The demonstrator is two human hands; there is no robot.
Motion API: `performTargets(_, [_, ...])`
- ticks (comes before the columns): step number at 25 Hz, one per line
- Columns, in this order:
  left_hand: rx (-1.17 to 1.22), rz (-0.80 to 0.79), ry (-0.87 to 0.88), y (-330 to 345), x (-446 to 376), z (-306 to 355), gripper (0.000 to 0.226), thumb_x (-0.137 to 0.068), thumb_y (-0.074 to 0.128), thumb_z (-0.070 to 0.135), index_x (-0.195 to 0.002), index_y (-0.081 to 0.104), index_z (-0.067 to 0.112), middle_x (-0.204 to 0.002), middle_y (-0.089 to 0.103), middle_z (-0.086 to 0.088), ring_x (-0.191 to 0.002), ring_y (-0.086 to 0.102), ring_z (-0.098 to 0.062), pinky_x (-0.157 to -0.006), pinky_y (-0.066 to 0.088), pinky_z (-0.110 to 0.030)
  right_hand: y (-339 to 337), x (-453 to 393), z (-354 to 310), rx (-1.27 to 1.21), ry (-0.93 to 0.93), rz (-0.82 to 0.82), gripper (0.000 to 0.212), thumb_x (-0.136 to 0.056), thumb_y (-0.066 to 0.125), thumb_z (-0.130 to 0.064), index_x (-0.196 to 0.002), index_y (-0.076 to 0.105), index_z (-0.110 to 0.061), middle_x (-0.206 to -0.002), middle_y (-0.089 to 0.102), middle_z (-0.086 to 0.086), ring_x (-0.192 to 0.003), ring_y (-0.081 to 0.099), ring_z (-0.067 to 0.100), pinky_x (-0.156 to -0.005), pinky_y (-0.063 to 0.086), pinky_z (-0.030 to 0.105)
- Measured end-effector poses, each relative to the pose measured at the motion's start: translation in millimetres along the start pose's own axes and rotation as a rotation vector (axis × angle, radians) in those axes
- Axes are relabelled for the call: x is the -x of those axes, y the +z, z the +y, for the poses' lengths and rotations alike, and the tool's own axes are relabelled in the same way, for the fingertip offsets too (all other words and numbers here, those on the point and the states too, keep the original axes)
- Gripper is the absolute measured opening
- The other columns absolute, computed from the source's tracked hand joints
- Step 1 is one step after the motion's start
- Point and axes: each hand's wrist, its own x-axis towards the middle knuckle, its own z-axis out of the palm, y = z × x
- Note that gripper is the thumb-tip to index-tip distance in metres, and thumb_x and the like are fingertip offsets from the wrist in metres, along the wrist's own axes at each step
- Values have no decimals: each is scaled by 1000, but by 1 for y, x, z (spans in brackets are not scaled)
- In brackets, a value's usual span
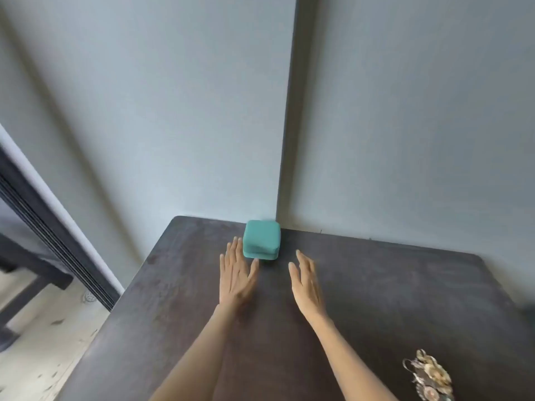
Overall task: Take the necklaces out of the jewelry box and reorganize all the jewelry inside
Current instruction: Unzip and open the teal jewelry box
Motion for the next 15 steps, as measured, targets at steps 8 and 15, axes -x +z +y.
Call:
performTargets(8, [590,253,-101,40,-40,-5,52,-98,40,27,-147,27,15,-146,38,-1,-131,41,-18,-108,33,-31,54,-55,-5,-198,27,51,43,-100,27,-38,-123,56,-18,-125,59,6,-118,51,25,-98,38,36])
performTargets(15, [565,197,47,14,61,8,49,-93,49,25,-140,38,17,-130,44,1,-113,51,-16,-91,40,-25,34,50,-5,-416,60,293,34,-100,34,-32,-117,59,-16,-114,63,4,-103,58,22,-78,38,25])
